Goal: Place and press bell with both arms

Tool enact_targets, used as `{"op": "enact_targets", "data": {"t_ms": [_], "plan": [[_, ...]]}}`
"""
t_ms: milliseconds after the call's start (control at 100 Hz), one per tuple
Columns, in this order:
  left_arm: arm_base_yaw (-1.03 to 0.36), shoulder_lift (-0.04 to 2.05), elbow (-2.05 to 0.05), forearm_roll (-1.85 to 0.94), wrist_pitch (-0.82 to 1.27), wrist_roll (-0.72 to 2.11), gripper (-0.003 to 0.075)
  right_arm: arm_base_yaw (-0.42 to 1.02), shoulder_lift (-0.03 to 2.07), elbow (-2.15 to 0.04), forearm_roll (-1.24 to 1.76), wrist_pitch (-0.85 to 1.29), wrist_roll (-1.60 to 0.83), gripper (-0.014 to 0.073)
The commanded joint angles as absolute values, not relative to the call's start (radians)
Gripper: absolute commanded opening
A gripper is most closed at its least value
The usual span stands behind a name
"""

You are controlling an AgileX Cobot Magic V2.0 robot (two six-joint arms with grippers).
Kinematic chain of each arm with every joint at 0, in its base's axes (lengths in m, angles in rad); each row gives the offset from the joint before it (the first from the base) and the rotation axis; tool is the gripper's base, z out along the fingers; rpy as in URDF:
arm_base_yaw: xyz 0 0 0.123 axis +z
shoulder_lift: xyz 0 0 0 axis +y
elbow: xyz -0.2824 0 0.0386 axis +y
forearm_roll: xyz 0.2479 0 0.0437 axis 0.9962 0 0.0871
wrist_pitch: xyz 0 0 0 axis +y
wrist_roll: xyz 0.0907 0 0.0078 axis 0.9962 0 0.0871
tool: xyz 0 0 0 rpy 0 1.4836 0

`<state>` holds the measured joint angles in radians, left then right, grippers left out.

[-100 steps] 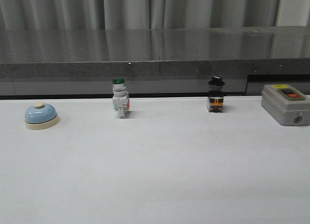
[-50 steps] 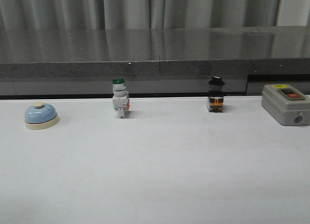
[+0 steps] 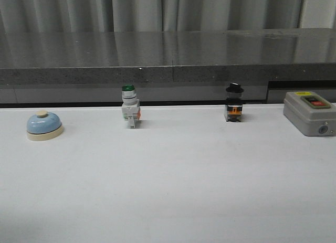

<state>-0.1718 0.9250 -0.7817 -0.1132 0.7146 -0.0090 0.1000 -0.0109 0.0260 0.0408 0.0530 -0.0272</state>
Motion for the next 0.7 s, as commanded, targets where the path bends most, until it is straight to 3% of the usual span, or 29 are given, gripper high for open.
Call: {"op": "enact_targets", "data": {"t_ms": [0,170,690], "plan": [[-0.169,0.920,-0.817,-0.130,0.626,-0.019,0.0646,0.095,-0.028,0.012,0.029,-0.030,-0.030,-0.0060],[-0.169,0.988,-0.857,-0.138,0.553,-0.019,0.0645,0.095,-0.028,0.012,0.029,-0.030,-0.030,-0.0060],[-0.169,1.530,-1.227,-0.092,0.555,-0.046,0.0640,0.095,-0.028,0.012,0.029,-0.030,-0.030,-0.0060]]}}
